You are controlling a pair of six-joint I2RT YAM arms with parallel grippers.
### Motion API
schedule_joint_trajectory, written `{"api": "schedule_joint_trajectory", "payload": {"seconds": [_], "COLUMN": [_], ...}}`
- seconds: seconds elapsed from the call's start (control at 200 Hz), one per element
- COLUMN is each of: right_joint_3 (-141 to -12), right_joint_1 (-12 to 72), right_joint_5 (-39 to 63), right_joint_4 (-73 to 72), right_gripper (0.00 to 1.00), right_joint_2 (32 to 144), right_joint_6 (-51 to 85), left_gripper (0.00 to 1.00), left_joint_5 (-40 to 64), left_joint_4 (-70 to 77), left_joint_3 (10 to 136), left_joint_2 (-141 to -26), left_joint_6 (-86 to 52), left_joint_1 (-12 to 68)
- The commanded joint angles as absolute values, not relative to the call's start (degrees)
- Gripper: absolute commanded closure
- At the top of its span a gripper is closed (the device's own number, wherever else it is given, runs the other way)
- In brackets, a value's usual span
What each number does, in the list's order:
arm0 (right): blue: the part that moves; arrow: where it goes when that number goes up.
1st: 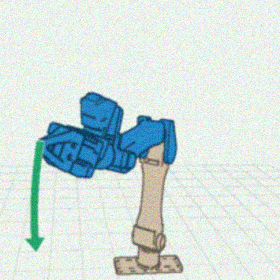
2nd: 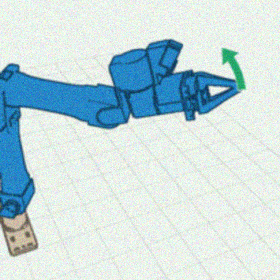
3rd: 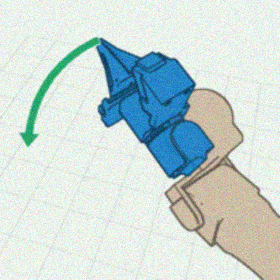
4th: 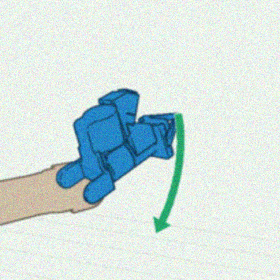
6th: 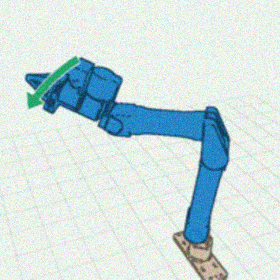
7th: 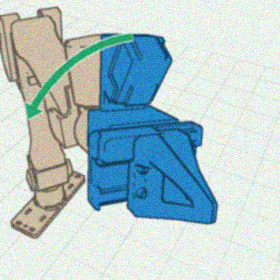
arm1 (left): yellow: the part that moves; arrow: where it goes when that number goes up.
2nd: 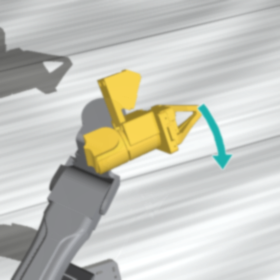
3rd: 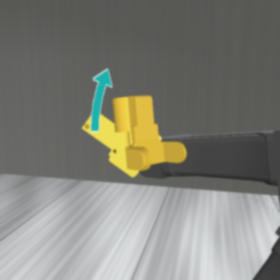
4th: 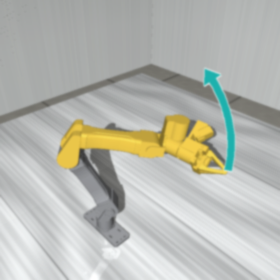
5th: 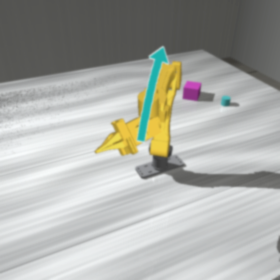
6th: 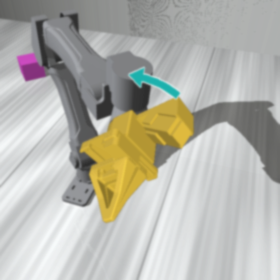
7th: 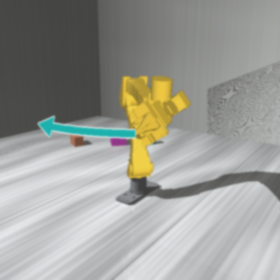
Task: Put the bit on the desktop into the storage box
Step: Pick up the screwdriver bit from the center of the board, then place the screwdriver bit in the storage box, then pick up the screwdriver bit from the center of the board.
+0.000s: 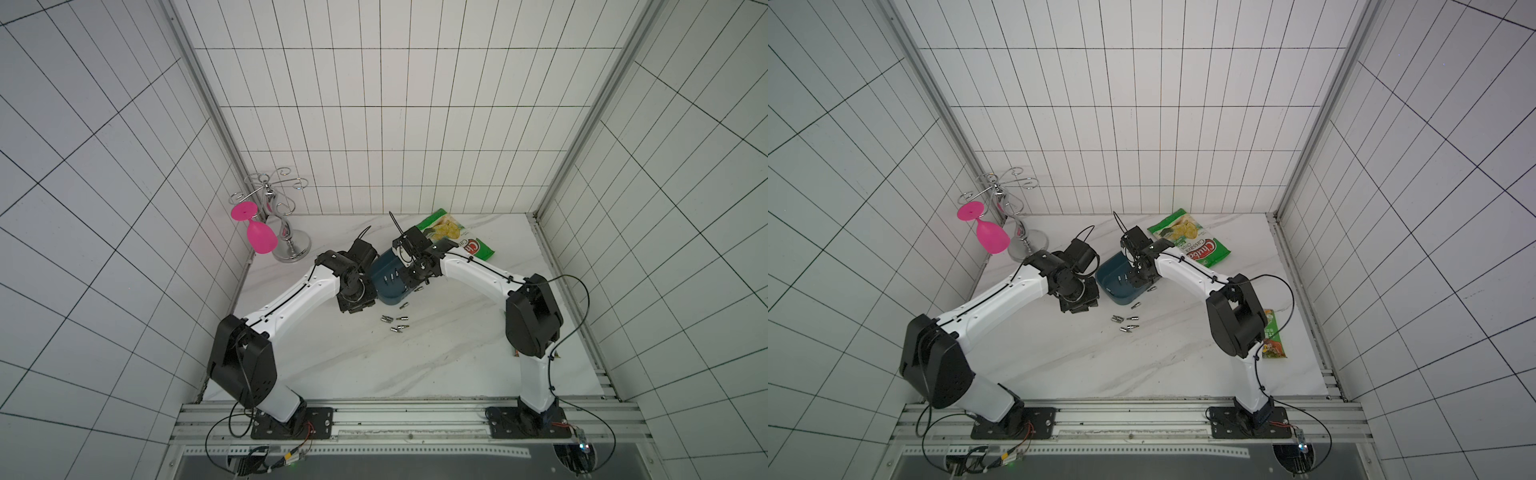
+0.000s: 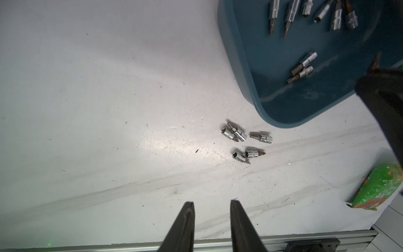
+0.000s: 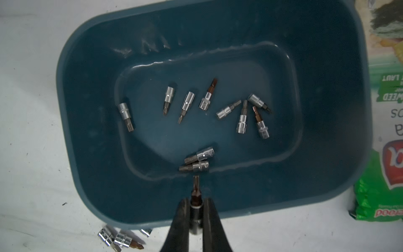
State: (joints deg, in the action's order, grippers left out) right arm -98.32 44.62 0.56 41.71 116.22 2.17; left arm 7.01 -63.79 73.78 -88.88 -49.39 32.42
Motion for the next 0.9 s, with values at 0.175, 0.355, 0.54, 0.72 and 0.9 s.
{"api": "schedule_joint_trajectory", "payload": {"seconds": [0.175, 0.355, 0.54, 0.72, 0.9], "right_joint_3": [-112.3, -115.7, -114.7, -112.0, -111.7], "right_joint_1": [43.0, 42.5, 42.5, 42.3, 41.9], "right_joint_5": [5.9, 7.1, 8.1, 8.3, 8.9], "right_joint_4": [46.6, 48.7, 49.7, 49.3, 49.2], "right_gripper": [1.00, 1.00, 1.00, 1.00, 1.00], "right_joint_2": [127.0, 131.1, 132.6, 133.0, 133.6], "right_joint_6": [-0.6, -1.4, -1.2, -1.6, -2.0], "left_gripper": [0.68, 0.68, 0.68, 0.68, 0.68], "left_joint_5": [6.8, 7.0, 5.8, 5.9, 5.9], "left_joint_4": [-57.5, -55.2, -54.0, -49.1, -47.6], "left_joint_3": [68.0, 67.3, 68.2, 66.7, 68.3], "left_joint_2": [-90.5, -90.8, -93.6, -96.7, -101.0], "left_joint_6": [-55.8, -58.0, -58.6, -61.7, -62.8], "left_joint_1": [37.3, 37.7, 39.0, 41.0, 42.9]}}
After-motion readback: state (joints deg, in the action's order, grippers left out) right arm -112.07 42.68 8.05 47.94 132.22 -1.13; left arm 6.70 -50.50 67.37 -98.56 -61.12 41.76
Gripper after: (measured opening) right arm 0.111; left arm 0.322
